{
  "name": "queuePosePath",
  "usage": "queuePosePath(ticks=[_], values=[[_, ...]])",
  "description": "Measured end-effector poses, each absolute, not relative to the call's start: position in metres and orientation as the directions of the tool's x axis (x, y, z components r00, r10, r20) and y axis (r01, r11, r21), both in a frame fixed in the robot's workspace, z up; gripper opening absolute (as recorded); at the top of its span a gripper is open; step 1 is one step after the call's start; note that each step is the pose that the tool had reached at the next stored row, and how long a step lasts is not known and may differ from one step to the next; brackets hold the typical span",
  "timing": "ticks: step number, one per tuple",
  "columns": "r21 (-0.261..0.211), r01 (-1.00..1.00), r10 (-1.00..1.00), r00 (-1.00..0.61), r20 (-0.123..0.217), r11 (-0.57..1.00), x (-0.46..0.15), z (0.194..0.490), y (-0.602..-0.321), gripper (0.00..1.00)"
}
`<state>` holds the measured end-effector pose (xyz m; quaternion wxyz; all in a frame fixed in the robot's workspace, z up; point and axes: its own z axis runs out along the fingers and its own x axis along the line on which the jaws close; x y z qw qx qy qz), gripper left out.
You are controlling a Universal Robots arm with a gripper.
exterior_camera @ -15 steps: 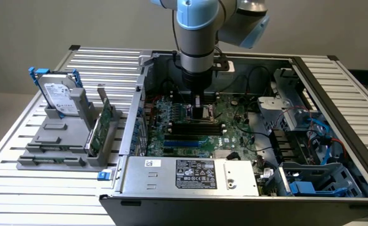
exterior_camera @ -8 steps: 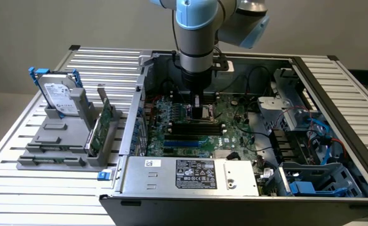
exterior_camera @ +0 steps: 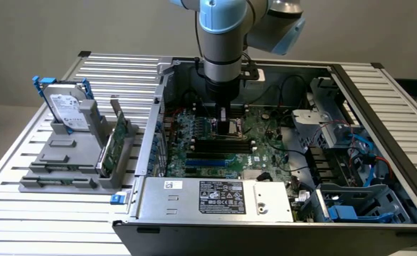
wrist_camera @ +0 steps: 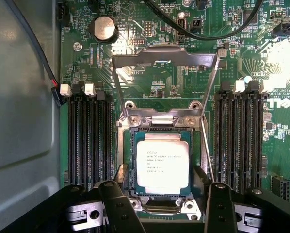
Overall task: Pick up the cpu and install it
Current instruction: 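Place the cpu into insertion slot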
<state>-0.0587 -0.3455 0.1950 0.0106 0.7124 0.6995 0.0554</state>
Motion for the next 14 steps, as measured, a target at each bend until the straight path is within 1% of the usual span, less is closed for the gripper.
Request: queuePosePath(ticks=[7,14], values=[[0.091,0.996,0.998,0.015,0.064,-0.021,-0.0587,0.1963,-0.3465,0.63],[0.088,0.996,0.998,0.016,0.064,-0.021,-0.0587,0.2041,-0.3474,0.63]])
